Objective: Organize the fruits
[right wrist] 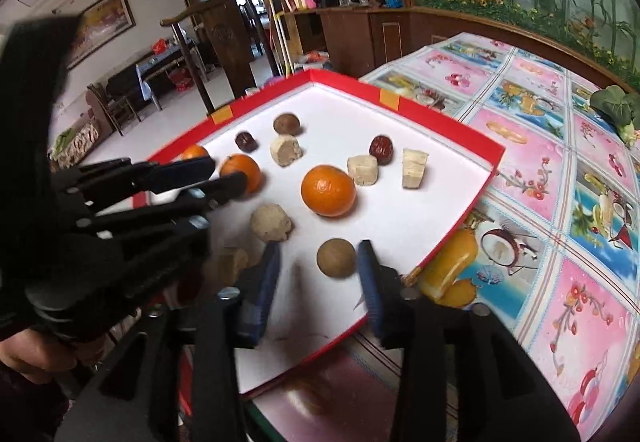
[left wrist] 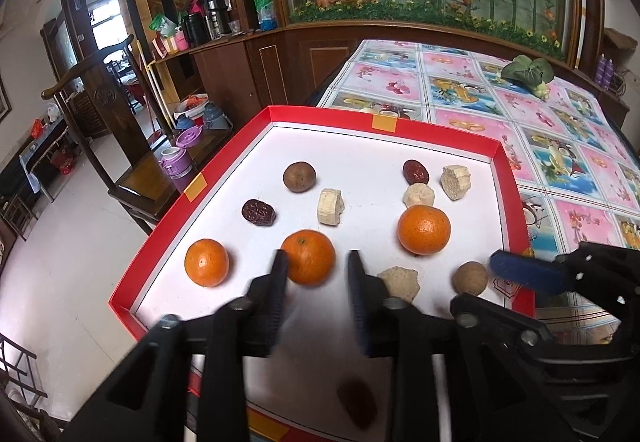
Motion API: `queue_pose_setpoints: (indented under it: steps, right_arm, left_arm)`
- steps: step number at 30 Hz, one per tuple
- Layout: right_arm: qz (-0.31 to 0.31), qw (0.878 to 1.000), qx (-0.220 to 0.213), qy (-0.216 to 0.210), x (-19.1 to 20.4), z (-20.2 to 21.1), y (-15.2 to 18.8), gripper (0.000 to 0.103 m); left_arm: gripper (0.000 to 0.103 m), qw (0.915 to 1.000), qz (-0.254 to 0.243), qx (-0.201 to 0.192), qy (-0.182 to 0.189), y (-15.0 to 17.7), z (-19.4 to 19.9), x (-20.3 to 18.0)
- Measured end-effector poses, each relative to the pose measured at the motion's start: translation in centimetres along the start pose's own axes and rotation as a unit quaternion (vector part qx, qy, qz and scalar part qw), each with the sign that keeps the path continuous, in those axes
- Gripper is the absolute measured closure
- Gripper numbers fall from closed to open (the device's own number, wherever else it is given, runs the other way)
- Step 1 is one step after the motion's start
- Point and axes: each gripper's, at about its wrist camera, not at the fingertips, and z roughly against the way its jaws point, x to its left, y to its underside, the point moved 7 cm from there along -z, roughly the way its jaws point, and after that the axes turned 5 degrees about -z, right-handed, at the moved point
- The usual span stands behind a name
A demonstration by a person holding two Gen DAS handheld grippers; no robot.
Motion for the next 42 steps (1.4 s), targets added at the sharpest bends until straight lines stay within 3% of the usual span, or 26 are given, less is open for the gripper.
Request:
queue_pose_setpoints:
  steps: [6,9,14,18,25,35,42]
  right_arm:
    - [-0.031,0.998,-0.049,0.011,-2.8,3.3,-0.7,0.046]
    - [-0.059,0.995,-0.07,0.028,-5.2,5.2,-1.1,0.037]
    - [-0.085,0.99,-0.088,0.072,-8.8,7.6,-0.9,0.025]
    - [-0.106,0.985,-0.099,0.09,-11.3,9.2,-0.3,0.024]
    - [-0.112,0.978,-0.121,0.125,-13.7,11.7,0.6,0.022]
    - [-0.132,0.972,-0.147,0.13,-14.6,14.3,1.7,0.022]
    - [-0.137,0.967,-0.168,0.134,-14.2,16.3,2.2,0.021]
  left_arm:
    - [0.032,0.9997,0.012,-0.018,-0.008,-0.7,1.5,-0.2]
    - [0.023,0.9993,0.022,-0.03,-0.012,-1.3,2.4,-0.5]
    - [0.022,0.9994,0.023,-0.027,-0.007,-2.0,3.2,-2.0]
    - [0.021,0.9995,0.024,-0.01,-0.02,-2.2,3.8,-3.0]
    - [0.021,0.9992,0.01,-0.034,-0.021,-2.9,5.8,-4.9]
    - [0.021,0.9977,-0.035,-0.058,0.005,-3.8,8.5,-8.6]
    - [0.02,0.9956,-0.041,-0.084,0.008,-4.0,11.1,-10.1]
